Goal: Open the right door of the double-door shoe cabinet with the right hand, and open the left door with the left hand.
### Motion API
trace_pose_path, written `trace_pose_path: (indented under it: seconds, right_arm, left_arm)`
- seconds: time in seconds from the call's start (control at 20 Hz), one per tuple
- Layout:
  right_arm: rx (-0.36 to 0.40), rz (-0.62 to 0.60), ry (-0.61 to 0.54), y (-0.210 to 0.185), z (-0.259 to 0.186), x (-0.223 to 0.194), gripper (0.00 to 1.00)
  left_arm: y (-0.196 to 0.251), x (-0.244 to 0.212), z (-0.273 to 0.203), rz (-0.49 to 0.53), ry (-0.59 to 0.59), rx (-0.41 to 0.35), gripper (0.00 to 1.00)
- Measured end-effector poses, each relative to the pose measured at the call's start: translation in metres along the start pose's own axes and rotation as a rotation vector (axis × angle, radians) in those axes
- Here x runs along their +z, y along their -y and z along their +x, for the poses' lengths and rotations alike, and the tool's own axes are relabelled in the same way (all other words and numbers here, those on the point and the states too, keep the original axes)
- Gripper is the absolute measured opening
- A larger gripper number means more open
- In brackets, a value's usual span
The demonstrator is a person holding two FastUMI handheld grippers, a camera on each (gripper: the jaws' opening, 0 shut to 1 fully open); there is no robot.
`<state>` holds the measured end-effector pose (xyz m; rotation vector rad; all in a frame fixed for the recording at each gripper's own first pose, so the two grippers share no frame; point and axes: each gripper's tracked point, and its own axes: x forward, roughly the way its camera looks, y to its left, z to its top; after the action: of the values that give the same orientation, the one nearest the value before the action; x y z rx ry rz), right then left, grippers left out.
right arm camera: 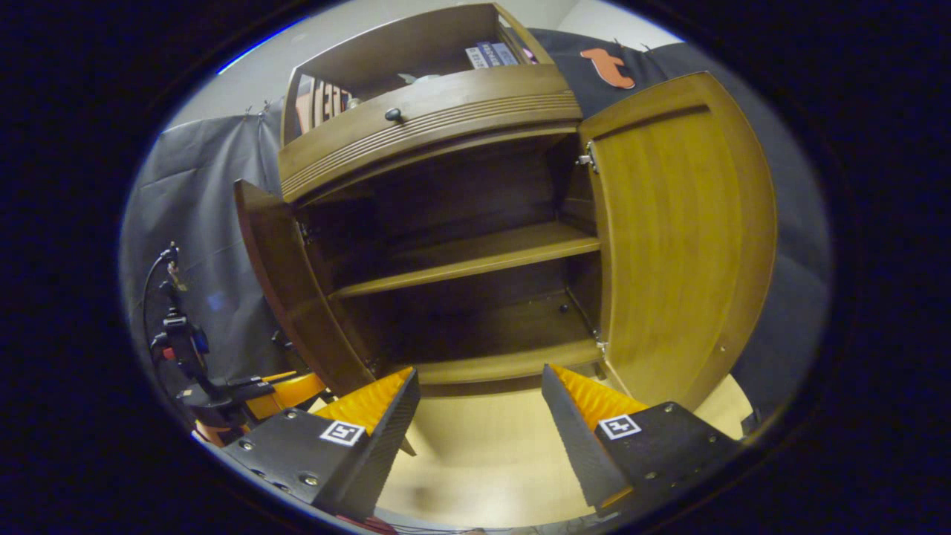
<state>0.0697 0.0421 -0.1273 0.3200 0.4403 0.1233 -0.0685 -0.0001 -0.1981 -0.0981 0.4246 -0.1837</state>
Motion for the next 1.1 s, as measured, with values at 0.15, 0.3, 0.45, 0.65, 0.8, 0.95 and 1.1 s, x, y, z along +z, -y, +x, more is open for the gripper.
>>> trace_pose_path:
  seconds: [0.15, 0.3, 0.45, 0.65, 0.8, 0.95, 1.1]
  right_arm:
    - [0.042, 0.001, -0.013, -0.014, 0.004, -0.001, 0.98]
    - [0.073, -0.009, -0.021, -0.022, 0.006, -0.005, 0.98]
    - [0.099, -0.017, -0.038, -0.031, 0.004, -0.011, 0.98]
    - [0.134, -0.027, -0.063, -0.042, 0.004, -0.017, 0.98]
    - [0.166, -0.038, -0.071, -0.048, 0.003, -0.021, 1.0]
    - [0.202, -0.058, -0.083, -0.069, 0.005, -0.024, 0.98]
    - [0.246, -0.075, -0.1, -0.082, 0.008, -0.03, 0.98]
  left_arm:
    - [-0.017, -0.005, -0.013, -0.031, -0.008, 0.051, 0.3]
    - [-0.031, -0.005, -0.023, 0.007, -0.012, 0.093, 0.23]
    - [-0.044, -0.004, -0.033, 0.016, -0.01, 0.144, 0.23]
    - [-0.066, -0.009, -0.053, 0.004, -0.002, 0.216, 0.23]
    - [-0.084, -0.008, -0.071, -0.017, 0.007, 0.261, 0.23]
    - [-0.093, -0.009, -0.082, -0.03, 0.021, 0.314, 0.23]
    - [-0.098, -0.009, -0.104, -0.06, 0.04, 0.317, 0.23]
